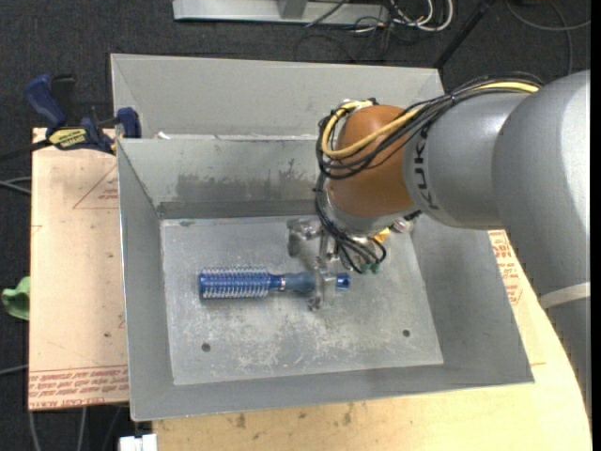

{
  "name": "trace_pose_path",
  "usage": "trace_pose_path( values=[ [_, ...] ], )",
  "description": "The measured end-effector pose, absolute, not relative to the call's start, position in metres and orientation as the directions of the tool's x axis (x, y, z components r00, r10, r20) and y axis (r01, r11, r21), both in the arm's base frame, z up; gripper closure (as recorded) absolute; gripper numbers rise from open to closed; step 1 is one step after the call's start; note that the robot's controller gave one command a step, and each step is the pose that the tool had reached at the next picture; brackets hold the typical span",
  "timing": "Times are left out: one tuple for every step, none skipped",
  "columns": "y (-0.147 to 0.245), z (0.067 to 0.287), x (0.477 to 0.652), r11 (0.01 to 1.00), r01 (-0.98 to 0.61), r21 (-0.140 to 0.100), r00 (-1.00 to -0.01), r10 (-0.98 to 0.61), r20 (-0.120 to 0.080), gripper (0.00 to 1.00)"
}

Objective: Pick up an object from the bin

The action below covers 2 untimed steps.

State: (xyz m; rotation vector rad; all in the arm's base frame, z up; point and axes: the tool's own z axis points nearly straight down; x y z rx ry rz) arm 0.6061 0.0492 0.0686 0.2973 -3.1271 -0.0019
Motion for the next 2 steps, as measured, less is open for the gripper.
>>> trace_pose_path(
  values=[
    [0.0498, 0.069, 0.6067, 0.982, -0.188, 0.001, -0.982, -0.188, -0.002, 0.0],
    [0.0497, 0.0697, 0.6071, 0.982, -0.188, 0.001, -0.982, -0.188, -0.003, 1.0]
  ],
)
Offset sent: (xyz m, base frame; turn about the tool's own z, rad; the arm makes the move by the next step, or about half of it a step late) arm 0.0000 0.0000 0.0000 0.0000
